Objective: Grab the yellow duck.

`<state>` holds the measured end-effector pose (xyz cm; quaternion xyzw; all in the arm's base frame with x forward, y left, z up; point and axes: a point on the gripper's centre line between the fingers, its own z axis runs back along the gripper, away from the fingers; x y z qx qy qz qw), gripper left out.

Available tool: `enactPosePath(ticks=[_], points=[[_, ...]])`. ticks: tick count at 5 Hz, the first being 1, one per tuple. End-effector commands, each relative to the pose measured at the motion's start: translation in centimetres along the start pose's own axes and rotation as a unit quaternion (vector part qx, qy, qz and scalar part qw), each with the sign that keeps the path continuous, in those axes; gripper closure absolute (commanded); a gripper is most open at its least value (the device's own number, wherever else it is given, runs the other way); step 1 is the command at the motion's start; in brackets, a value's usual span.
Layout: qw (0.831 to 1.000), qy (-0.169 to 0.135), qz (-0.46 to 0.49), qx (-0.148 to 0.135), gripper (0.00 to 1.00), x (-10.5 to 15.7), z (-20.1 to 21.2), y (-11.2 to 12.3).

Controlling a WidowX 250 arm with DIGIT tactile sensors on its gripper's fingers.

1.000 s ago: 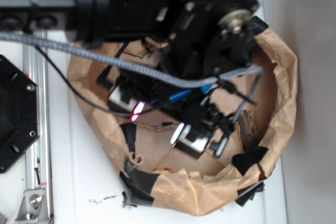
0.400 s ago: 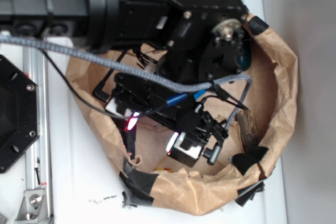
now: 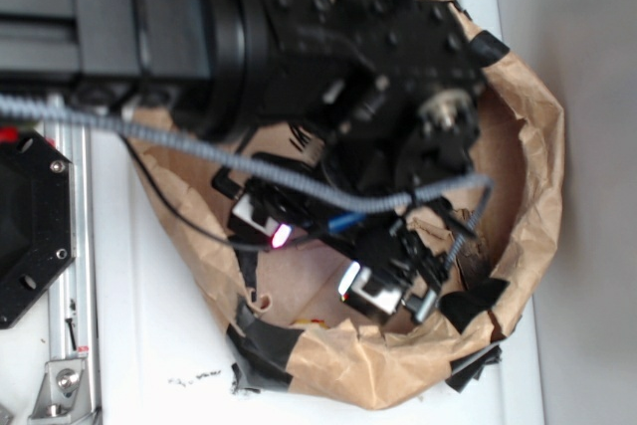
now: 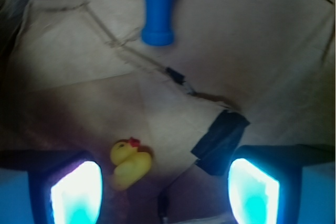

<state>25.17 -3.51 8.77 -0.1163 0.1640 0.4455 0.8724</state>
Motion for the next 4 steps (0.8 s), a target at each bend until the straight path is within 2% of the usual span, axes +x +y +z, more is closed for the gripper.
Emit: enactPosePath(ticks=[1,2,3,4], points=[[0.996,-0.044,-0.035,0.063,0.00,-1.9,-0.7,-1.2],[0.997,-0.043,-0.029,0.060,0.00,-0.9,-2.0,-1.3],[0.997,-0.042,-0.035,0.053,0.00,0.4,-2.4,-2.5],[0.999,-0.020,-0.032,0.008,0.00,1.1,-2.5,-2.6]])
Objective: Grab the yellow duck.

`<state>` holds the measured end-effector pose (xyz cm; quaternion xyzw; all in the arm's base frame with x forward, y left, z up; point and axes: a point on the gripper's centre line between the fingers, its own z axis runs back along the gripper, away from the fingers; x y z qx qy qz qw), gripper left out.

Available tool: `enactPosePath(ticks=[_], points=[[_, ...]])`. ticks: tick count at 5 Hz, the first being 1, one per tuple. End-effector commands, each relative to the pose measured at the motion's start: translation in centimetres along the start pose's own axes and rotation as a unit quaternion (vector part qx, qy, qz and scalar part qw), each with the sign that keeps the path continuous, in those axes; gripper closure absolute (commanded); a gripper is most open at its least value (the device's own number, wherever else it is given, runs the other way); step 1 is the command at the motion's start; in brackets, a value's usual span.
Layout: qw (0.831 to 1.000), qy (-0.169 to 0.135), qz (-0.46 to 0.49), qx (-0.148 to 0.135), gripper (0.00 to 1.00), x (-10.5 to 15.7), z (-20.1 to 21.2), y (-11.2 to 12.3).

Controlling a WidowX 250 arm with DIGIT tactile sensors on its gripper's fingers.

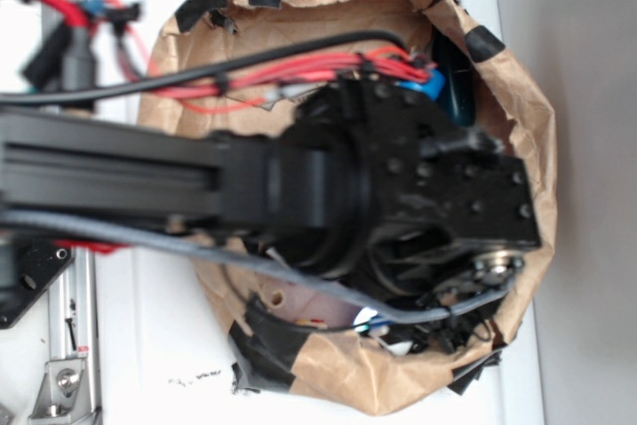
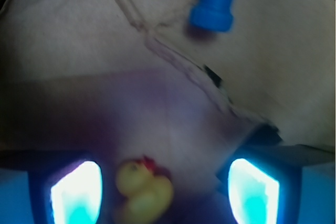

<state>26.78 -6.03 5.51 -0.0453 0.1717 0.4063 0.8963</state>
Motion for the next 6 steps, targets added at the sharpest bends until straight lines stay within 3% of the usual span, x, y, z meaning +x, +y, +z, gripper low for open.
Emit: enactPosePath(ticks=[1,2,4,6], points=[[0.994,0.048,0.005,-0.097,0.00,0.3,-0.5,-0.1],[0.991,0.086,0.013,-0.097,0.00,-0.9,-1.6,-0.8],[0.992,0.110,-0.005,-0.064,0.00,-2.8,-3.2,-1.5],[0.989,0.137,-0.018,-0.050,0.00,-4.5,-3.9,-0.6]])
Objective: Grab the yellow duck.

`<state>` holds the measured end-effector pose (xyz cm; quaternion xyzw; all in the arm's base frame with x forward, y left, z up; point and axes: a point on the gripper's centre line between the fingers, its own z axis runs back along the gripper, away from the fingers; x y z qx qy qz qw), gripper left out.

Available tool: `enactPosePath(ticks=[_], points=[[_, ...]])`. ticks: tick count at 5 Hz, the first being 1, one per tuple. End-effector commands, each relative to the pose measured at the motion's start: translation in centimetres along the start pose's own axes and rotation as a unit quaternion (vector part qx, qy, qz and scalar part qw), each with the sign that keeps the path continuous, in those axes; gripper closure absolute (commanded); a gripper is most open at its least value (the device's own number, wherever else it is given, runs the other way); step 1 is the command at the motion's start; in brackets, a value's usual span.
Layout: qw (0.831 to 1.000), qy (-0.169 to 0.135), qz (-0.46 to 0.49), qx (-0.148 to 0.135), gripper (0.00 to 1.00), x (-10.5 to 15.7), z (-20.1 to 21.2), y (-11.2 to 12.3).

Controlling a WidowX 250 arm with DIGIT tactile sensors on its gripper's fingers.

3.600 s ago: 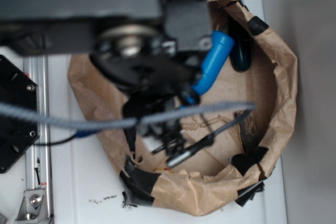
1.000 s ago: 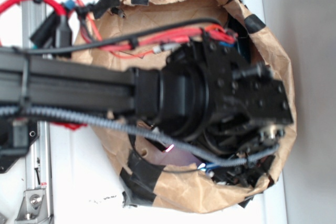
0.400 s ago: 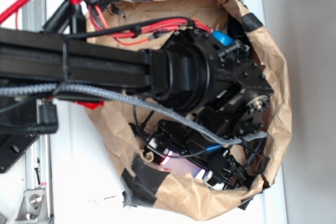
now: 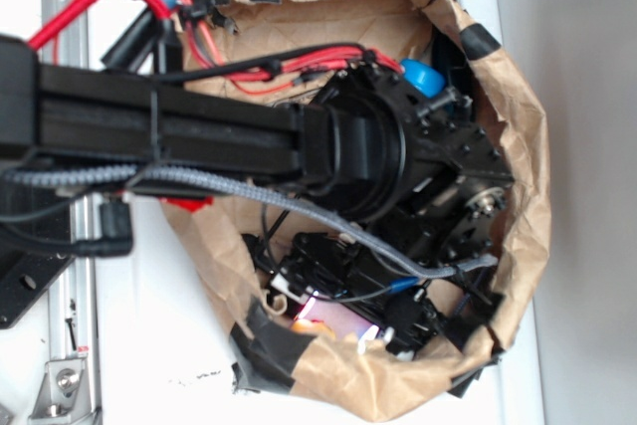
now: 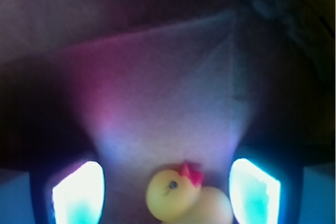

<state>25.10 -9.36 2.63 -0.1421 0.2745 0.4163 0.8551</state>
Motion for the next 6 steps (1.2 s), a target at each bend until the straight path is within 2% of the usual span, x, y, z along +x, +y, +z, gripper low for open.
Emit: enactPosePath(ticks=[1,3,4,5,6], points=[[1.000,0.004,-0.026,0.010,1.00,-3.5,-1.6,2.1],[1.000,-0.007,-0.014,-0.003,1.00,-2.9,-1.0,1.5],[0.992,-0.097,-0.074,-0.017,1.00,-2.3,1.9,1.2],[0.966,-0.227,-0.121,-0.010,1.00,-1.3,6.9,1.6],[0.929,-0.328,-0.170,0.000,1.00,-1.3,11.3,2.8]])
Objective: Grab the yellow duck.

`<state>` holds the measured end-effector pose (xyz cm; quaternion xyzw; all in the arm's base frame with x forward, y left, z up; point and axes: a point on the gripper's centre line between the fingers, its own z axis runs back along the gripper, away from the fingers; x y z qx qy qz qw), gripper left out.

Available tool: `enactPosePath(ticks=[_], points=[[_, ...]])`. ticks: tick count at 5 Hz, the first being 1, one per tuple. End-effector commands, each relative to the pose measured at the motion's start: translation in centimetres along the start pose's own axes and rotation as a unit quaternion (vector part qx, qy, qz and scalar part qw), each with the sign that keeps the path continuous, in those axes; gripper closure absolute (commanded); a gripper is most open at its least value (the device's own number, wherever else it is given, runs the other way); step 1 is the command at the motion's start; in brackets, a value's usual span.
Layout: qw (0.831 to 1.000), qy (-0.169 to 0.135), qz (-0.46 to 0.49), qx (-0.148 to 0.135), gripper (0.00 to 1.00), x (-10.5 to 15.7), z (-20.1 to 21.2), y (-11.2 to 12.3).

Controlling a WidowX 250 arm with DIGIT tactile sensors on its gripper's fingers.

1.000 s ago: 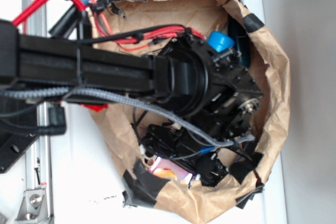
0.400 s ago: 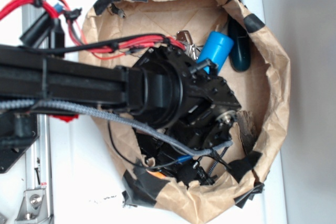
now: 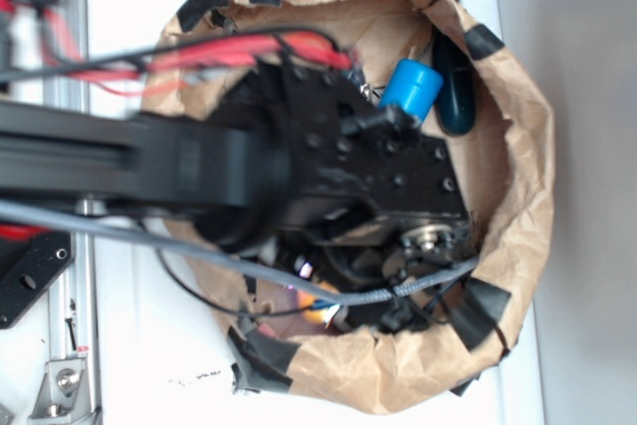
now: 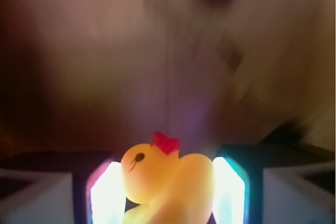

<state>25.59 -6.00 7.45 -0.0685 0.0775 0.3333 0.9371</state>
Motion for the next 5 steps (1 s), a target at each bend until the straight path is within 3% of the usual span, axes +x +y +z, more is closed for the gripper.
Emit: enactPosePath(ticks=[1,2,3,5], points=[[0.985,-0.145,-0.087,0.039,1.00,-0.3,7.5,2.3],[0.979,-0.162,-0.118,0.048,1.00,-1.1,8.7,3.7],[0.972,-0.153,-0.176,0.024,1.00,-1.0,9.2,4.3],[0.966,-0.165,-0.193,0.046,1.00,0.1,8.6,3.3]])
